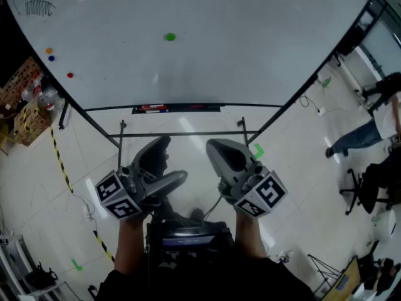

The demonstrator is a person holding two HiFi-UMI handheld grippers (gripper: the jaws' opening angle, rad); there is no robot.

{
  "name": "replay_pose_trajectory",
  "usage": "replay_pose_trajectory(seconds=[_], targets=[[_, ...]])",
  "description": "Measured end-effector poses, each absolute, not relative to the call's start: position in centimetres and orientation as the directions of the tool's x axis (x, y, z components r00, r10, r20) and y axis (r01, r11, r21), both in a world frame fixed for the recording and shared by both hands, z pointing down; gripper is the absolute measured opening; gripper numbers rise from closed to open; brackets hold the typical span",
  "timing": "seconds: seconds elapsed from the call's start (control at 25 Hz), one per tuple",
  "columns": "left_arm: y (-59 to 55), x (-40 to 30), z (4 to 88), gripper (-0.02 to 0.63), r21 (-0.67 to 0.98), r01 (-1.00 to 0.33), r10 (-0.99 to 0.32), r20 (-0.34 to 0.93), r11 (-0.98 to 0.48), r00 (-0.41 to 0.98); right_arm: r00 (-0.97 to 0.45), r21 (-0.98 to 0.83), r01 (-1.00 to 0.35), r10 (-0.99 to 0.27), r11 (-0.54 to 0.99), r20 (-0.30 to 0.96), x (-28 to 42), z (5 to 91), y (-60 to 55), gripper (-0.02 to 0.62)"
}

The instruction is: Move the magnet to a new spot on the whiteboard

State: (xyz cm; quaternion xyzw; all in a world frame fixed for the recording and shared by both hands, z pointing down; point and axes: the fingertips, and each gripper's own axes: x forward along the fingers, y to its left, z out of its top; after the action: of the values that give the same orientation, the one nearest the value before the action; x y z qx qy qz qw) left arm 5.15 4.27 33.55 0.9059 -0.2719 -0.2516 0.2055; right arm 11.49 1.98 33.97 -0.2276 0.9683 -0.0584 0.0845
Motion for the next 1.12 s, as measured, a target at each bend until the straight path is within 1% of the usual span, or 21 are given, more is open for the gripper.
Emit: replay_pose_trajectory(seconds=[0.12, 0.52, 0.8, 1.0, 1.12], targets=[[2.6, 2.0, 33.7, 0.446, 0.527, -0.353, -0.579, -0.359, -0.773, 0.732, -0.879, -0.15, -0.443, -0.461, 0.884, -0.124, 8.4, 33.9, -0.3, 0.017], [-3.9, -8.2, 33.9, 0.446, 0.532, -0.308, -0.556, -0.404, -0.789, 0.726, -0.849, -0.136, -0.512, -0.524, 0.848, -0.072, -0.9, 34.6, -6.9, 0.017], [-6.2, -12.6, 35.1, 0.446, 0.554, -0.262, -0.53, -0.403, -0.79, 0.747, -0.782, -0.137, -0.612, -0.622, 0.779, -0.04, -3.8, 35.6, -10.4, 0.017], [-7.5, -14.2, 35.9, 0.446, 0.573, -0.228, -0.515, -0.408, -0.787, 0.754, -0.721, -0.119, -0.687, -0.693, 0.716, -0.012, -4.2, 36.3, -12.3, 0.019], [-7.8, -14.4, 36.1, 0.446, 0.575, -0.22, -0.506, -0.403, -0.788, 0.762, -0.678, -0.085, -0.732, -0.735, 0.676, 0.0, -4.0, 36.4, -13.9, 0.072]])
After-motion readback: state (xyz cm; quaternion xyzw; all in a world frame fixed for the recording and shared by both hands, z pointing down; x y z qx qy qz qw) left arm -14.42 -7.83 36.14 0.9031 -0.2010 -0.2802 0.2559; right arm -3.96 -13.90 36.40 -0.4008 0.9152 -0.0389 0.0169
